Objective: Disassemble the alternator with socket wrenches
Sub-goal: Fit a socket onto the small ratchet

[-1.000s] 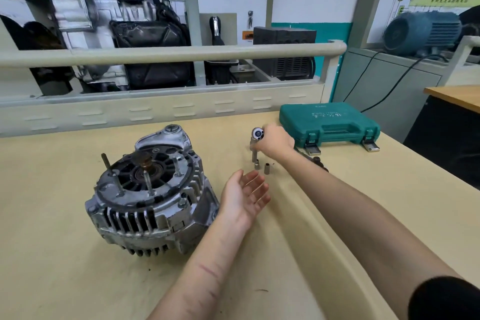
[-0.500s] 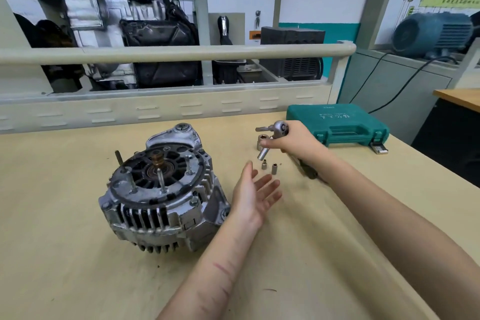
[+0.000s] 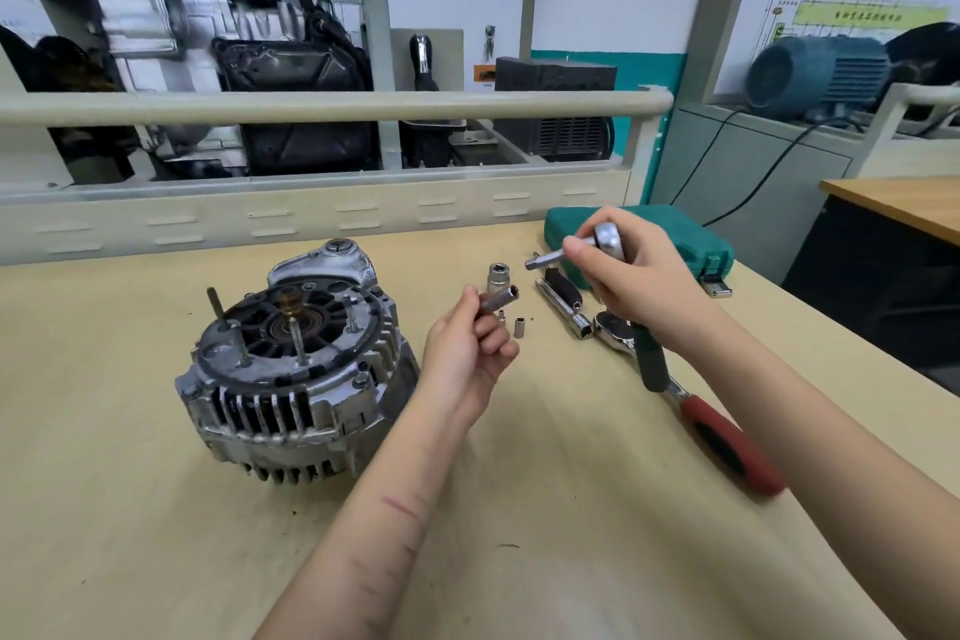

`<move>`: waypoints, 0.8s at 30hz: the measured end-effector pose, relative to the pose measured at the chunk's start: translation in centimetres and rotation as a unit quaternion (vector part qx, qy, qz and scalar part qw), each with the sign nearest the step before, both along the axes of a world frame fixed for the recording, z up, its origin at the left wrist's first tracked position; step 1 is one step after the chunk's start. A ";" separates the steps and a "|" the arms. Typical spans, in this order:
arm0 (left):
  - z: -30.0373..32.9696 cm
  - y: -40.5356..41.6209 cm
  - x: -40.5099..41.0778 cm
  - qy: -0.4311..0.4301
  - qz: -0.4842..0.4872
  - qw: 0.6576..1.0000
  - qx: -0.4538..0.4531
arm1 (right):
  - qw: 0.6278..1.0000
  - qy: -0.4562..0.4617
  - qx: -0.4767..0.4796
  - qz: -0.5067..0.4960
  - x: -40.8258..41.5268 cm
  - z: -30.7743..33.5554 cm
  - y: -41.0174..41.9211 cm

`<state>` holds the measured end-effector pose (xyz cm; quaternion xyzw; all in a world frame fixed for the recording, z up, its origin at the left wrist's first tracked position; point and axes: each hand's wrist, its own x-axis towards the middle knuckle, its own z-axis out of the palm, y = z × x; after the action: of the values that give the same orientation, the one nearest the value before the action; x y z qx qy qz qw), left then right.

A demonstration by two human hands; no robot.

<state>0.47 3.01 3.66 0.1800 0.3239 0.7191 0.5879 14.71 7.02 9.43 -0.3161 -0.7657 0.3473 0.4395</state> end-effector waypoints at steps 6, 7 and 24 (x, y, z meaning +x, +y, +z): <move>0.4 -0.3 0.2 -0.037 0.002 0.999 -0.006 | 0.999 -0.038 0.023 0.006 -0.3 -0.3 -1.1; 0.5 -0.3 0.3 -0.024 0.005 1.000 -0.002 | 0.999 -0.042 0.025 0.004 -0.4 -0.3 -1.2; 0.4 -0.9 1.6 0.085 0.110 0.990 0.010 | 0.997 -0.060 0.056 -0.012 -0.9 -1.3 -0.7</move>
<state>2.11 2.12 4.03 0.2095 0.3839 0.7645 0.4735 13.78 6.36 8.13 -0.3205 -0.8052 0.2788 0.4138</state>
